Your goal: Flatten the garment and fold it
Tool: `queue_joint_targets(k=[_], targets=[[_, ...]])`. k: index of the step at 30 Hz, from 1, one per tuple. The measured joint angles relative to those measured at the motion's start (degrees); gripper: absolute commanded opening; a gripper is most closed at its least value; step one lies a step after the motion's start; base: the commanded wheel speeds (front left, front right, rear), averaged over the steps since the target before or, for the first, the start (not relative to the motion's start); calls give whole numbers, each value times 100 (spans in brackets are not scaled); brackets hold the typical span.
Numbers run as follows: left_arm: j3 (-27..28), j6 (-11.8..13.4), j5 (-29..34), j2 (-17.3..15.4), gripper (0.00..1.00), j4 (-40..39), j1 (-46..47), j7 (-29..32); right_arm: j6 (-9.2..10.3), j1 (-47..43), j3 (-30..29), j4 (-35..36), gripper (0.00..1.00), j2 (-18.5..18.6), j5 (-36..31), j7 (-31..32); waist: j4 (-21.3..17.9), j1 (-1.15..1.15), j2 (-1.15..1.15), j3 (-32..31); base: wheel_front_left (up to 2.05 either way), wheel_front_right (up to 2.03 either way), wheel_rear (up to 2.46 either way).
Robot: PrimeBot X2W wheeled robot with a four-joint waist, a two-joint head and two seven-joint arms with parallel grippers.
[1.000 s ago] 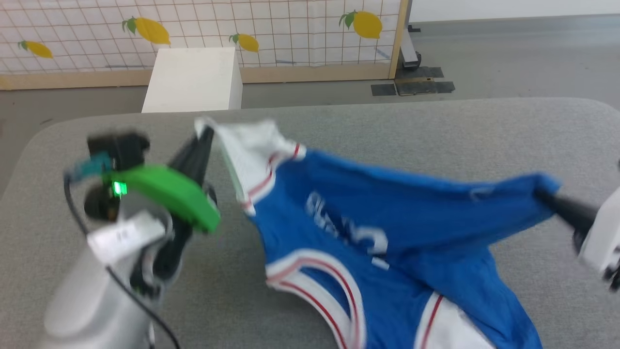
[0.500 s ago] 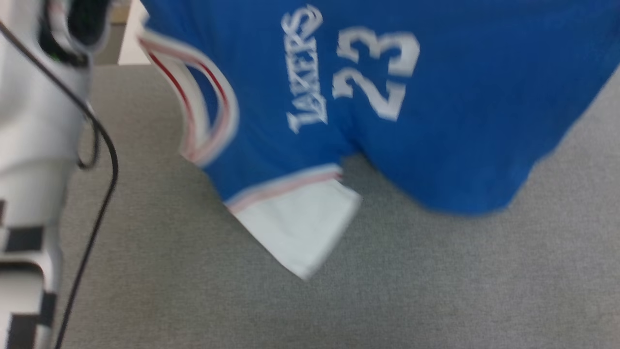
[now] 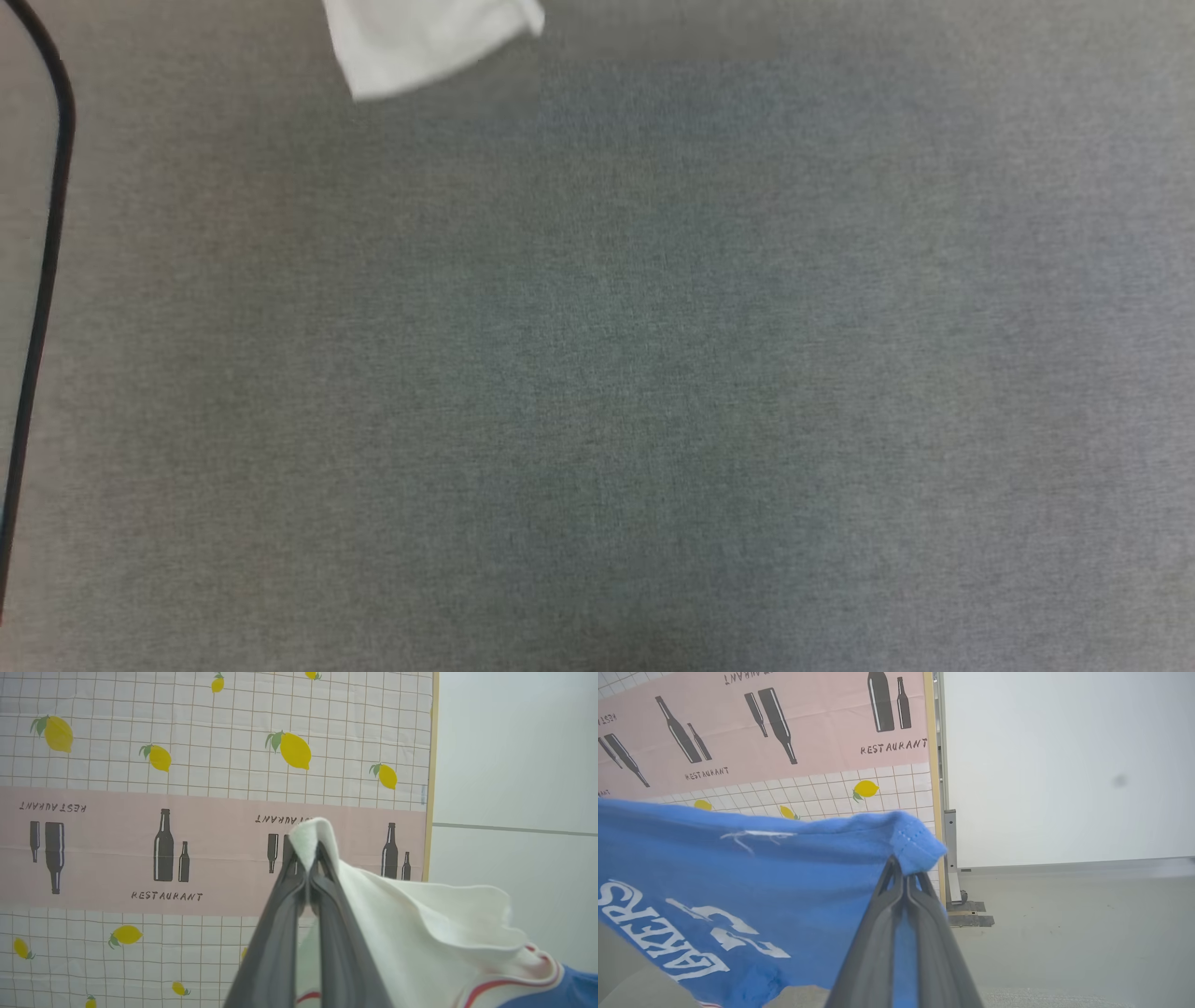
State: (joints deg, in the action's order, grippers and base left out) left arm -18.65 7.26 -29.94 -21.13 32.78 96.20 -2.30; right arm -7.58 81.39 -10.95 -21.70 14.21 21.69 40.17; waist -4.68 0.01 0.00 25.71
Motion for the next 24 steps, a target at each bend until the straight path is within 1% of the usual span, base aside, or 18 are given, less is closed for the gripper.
queue_joint_targets(k=[3, 5, 8, 10, 13, 18, 22, 24], targets=[[27, -44, -12, 85, 0, 242, 41, -293, 0, 92, 83, -259, 0, 11, 0, -224, -2, 0, 0, 205, 0, 0, 0], [49, -143, -111, 223, 0, 404, 8, -466, 0, 89, 157, -353, 0, 98, 40, -366, 38, 1, 0, 317, 0, 0, 0], [9, -327, -181, 421, 0, 571, -129, -701, 1, 31, 332, -381, 0, 236, 275, -494, 170, 1, 0, 400, 0, 0, 0], [-7, -439, -229, 478, 0, 647, -319, -842, 0, -137, 502, -372, 0, 338, 465, -564, 271, 1, 0, 422, 0, 0, 0], [-20, -580, -361, 522, 0, 766, -789, -1001, 0, -719, 673, -345, 0, 471, 779, -732, 420, 1, 0, 390, 0, 0, 0], [-27, -764, -447, 608, 0, 736, -1814, -1169, 1, -2009, 855, -89, 0, 628, 1321, -1091, 580, 0, 0, 116, 0, 0, 0], [-42, -815, -522, 653, 0, 534, -2915, -1201, 1, -3213, 1066, 196, 0, 694, 1594, -1406, 657, -1, 0, -241, 0, 0, 0], [-179, -814, -427, 602, 0, 396, -3510, -1214, 1, -3808, 1178, 302, 0, 692, 1706, -1504, 678, -2, 0, -447, 0, 0, 0]])
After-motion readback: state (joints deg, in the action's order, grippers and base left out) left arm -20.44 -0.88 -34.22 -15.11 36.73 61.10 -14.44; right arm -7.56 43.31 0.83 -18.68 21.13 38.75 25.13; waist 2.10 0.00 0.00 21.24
